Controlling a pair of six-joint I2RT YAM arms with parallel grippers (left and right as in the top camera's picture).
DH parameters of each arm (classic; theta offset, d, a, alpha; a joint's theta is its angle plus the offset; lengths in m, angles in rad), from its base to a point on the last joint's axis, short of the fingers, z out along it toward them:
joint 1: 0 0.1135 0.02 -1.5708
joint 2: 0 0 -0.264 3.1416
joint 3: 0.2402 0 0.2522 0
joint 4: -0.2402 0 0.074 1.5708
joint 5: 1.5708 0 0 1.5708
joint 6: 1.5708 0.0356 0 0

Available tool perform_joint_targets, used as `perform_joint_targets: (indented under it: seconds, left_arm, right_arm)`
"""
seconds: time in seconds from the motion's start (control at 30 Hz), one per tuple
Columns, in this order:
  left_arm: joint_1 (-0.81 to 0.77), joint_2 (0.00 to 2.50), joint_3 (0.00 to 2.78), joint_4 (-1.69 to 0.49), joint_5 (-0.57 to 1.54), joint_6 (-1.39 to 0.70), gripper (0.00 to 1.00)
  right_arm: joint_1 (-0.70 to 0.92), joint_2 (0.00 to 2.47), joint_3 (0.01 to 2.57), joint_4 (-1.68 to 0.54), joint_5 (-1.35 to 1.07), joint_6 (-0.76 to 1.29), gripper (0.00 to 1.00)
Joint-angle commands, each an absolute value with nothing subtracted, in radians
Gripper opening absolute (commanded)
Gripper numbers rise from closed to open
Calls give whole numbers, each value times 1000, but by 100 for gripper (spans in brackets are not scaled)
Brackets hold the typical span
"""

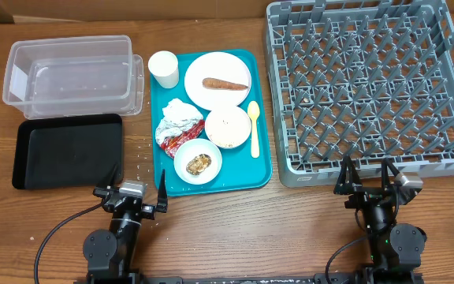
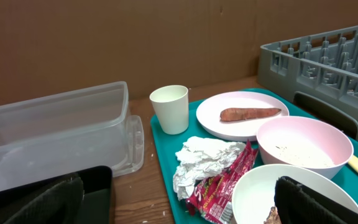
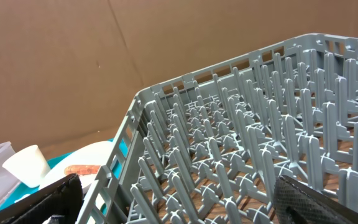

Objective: Sort waste into correct bins and load items into the dishwasher

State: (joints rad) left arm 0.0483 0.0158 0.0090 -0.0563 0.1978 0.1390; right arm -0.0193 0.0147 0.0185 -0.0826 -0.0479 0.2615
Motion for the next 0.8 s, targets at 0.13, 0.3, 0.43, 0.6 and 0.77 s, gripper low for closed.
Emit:
perform_joint_targets:
  seconds: [0.13, 0.3, 0.43, 0.6, 0.77]
  left_arm:
    - [54, 5, 5, -56, 200, 154, 100]
    - [54, 5, 5, -56, 200, 154, 100]
    - [54, 5, 5, -54, 203, 154, 100]
    - [54, 5, 5, -55, 208, 153, 100]
    - [54, 5, 5, -55, 231, 149, 100]
  right_arm:
    - [-23, 3, 8, -79, -47, 265, 100]
    - [-23, 3, 8, -79, -47, 265, 100]
    - [-23, 3, 8, -78, -49, 268, 100]
    - [-23, 3, 8, -64, -113, 270, 100]
    - [-23, 3, 9, 23, -188, 269, 100]
